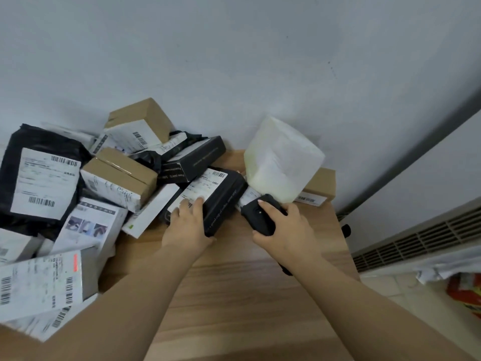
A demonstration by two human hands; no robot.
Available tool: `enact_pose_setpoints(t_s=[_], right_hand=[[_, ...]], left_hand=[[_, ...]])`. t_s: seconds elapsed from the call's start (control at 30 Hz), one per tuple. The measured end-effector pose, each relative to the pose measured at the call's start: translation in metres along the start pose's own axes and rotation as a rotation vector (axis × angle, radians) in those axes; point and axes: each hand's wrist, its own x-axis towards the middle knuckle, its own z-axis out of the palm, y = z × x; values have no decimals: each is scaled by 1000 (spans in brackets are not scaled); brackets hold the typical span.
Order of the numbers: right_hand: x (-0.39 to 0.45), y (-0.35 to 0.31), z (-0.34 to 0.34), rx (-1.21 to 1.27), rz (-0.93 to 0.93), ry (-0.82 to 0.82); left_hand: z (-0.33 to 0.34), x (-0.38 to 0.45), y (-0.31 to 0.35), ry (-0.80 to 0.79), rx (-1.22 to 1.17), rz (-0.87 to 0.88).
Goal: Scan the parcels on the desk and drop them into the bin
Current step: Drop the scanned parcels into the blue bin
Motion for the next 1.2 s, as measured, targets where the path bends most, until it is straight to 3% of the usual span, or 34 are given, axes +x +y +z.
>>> enact_pose_setpoints(t_s=[0.23,0.5,0.83,1.2], right_hand=[[0,14,-9,-5,-59,-13],[-12,19,-23,-18,-166,-12],[-45,27,-2,-24,-260,-83],[-61,25,32,-38,-227,-110]], left_hand=[[11,-8,7,2,-55,-60],[23,-86,0,-3,47,-119],[101,-172,-4,-60,136,-213],[106,-175,-28,-208,101,-125]])
